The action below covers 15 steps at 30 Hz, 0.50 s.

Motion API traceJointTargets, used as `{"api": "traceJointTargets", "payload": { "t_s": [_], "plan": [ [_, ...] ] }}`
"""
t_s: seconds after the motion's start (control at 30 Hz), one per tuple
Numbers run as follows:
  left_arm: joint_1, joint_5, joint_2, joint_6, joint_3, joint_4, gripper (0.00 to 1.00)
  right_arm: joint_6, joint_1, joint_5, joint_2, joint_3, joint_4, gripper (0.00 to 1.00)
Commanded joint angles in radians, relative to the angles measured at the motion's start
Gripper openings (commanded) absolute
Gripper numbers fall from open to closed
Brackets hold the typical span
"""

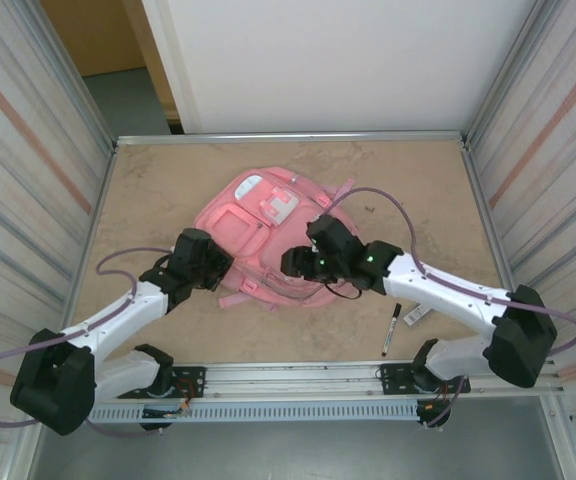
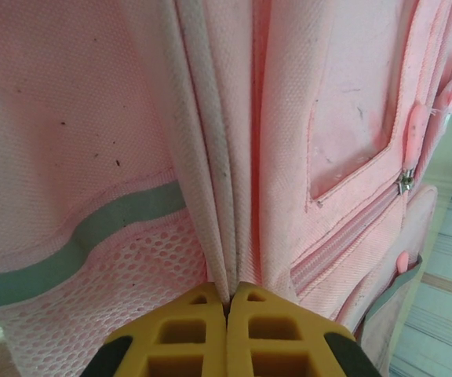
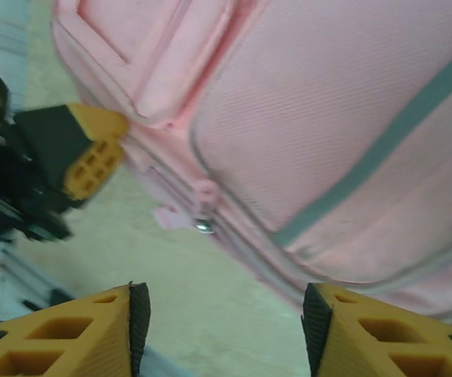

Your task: Pack the student bag

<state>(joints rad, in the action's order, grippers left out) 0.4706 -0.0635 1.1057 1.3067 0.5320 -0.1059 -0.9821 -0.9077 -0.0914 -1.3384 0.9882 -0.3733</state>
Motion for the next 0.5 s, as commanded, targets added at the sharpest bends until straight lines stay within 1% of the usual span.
{"api": "traceJointTargets", "payload": {
  "t_s": [0.0,0.03,0.1,0.17,0.23,0.27,0.33,0.37,0.4,0.47],
  "plan": [
    [0.007,-0.023,-0.038,0.02,-0.017,0.006,0.0,-0.323,-0.013,0.02,-0.103,0.049,-0.139,0.56],
    [0.011,-0.019,-0.038,0.027,-0.021,0.012,0.0,-0.387,-0.035,0.049,-0.127,0.066,-0.151,0.55],
    [0.02,-0.028,-0.033,0.034,-0.027,0.033,0.0,-0.452,-0.091,0.102,-0.172,0.102,-0.111,0.54],
    [0.026,-0.053,-0.027,0.029,-0.027,0.036,0.0,-0.485,-0.124,0.159,-0.224,0.166,-0.124,0.55],
    [0.051,-0.057,-0.033,0.03,-0.027,0.039,0.0,-0.518,-0.117,0.147,-0.3,0.262,-0.222,0.55],
    [0.076,-0.041,-0.04,0.032,-0.027,0.037,0.0,-0.519,-0.109,0.134,-0.341,0.313,-0.288,0.55],
    [0.122,-0.004,-0.054,0.039,-0.037,0.056,0.0,-0.52,-0.106,0.146,-0.405,0.388,-0.407,0.53],
    [0.143,0.014,-0.06,0.039,-0.044,0.07,0.0,-0.549,-0.106,0.167,-0.425,0.398,-0.465,0.52],
    [0.156,0.024,-0.062,0.042,-0.048,0.076,0.0,-0.577,-0.106,0.177,-0.436,0.391,-0.487,0.51],
    [0.173,0.035,-0.07,0.055,-0.053,0.082,0.0,-0.581,-0.109,0.193,-0.453,0.363,-0.474,0.49]
  ]
}}
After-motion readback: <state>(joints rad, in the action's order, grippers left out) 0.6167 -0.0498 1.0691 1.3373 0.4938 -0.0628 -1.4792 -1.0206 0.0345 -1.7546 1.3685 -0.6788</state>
